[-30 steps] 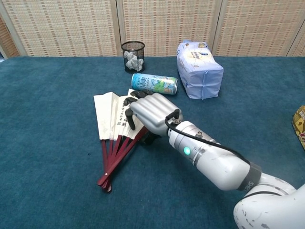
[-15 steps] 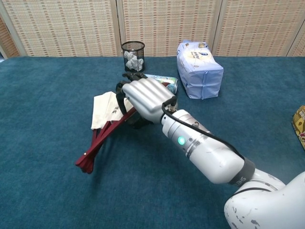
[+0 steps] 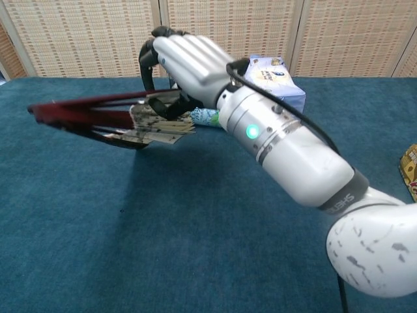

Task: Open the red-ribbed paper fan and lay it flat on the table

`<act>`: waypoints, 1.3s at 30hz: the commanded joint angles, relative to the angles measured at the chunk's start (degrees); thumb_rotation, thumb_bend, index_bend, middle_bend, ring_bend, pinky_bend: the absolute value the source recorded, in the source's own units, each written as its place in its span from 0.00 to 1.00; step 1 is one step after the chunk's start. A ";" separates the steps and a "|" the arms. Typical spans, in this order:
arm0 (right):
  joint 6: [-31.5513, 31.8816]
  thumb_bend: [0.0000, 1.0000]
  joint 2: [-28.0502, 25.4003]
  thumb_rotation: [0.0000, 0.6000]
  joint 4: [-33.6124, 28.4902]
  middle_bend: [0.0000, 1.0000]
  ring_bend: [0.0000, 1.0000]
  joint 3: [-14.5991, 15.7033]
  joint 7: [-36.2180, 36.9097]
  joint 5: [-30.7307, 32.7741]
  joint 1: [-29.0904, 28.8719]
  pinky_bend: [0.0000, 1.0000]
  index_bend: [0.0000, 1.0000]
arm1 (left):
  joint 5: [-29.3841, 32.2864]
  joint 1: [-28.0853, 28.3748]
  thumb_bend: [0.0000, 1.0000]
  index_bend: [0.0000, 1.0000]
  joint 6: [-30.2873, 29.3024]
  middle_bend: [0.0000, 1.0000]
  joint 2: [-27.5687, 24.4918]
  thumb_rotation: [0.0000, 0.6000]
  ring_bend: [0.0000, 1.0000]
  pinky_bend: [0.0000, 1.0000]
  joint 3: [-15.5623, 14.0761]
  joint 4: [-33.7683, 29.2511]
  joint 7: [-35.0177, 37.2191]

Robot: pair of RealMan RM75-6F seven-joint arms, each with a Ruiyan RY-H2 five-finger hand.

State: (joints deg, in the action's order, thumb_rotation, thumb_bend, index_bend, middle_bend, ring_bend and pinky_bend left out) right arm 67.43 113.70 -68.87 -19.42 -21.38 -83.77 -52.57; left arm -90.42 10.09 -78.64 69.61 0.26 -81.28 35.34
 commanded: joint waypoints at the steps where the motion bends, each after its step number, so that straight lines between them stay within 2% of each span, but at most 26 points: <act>1: -2.36 0.60 -5.01 1.00 -9.61 0.21 0.00 -4.43 -7.49 5.66 -0.31 0.09 0.67 | -3.44 4.27 0.40 0.11 5.28 0.00 5.40 1.00 0.00 0.04 -2.16 3.53 13.97; 8: -2.83 0.60 -5.52 1.00 -13.79 0.21 0.00 -6.81 -13.47 9.98 -2.31 0.10 0.67 | -1.10 8.64 0.40 0.06 10.01 0.00 10.04 1.00 0.00 0.03 -0.17 1.50 24.54; 12: -2.64 0.60 -5.09 1.00 -14.54 0.20 0.01 -7.27 -14.89 11.65 -3.26 0.10 0.67 | 1.00 10.25 0.40 0.04 10.84 0.00 12.94 1.00 0.00 0.04 2.03 0.94 23.38; 16: -2.20 0.60 -4.26 1.00 -14.63 0.21 0.00 -7.67 -15.79 13.54 -4.13 0.10 0.67 | 4.76 11.67 0.39 0.03 11.62 0.00 16.52 1.00 0.00 0.04 5.14 2.78 19.75; 21: -2.04 0.60 -3.17 1.00 -14.16 0.20 0.00 -7.79 -16.36 15.32 -5.22 0.10 0.67 | 7.94 12.35 0.39 0.04 11.43 0.00 19.65 1.00 0.00 0.04 7.66 3.97 18.20; 24: -2.00 0.60 -2.28 1.00 -13.81 0.21 0.00 -8.03 -16.29 16.55 -5.93 0.10 0.67 | 9.96 12.70 0.39 0.12 10.74 0.00 22.20 1.00 0.00 0.04 9.41 5.22 16.15; 29: -1.60 0.60 -1.07 1.00 -13.05 0.21 0.01 -8.12 -16.43 17.79 -7.01 0.10 0.67 | 12.85 12.86 0.39 0.35 9.70 0.00 25.19 1.00 0.00 0.04 11.79 4.30 14.14; 34: -1.29 0.60 -0.58 1.00 -12.64 0.21 0.01 -8.05 -16.37 18.20 -7.38 0.10 0.67 | 14.73 12.74 0.39 0.45 8.78 0.01 26.84 1.00 0.00 0.05 13.15 3.87 12.12; 39: -0.70 0.60 -0.34 1.00 -12.59 0.21 0.00 -8.13 -16.06 18.55 -7.78 0.10 0.67 | 17.18 12.28 0.46 0.63 6.65 0.05 29.31 1.00 0.00 0.05 15.21 3.50 9.20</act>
State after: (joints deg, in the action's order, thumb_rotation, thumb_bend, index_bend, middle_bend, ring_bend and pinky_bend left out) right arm 66.58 113.36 -81.42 -27.56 -37.42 -65.25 -60.28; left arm -74.03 22.60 -71.16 98.08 14.71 -77.58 45.42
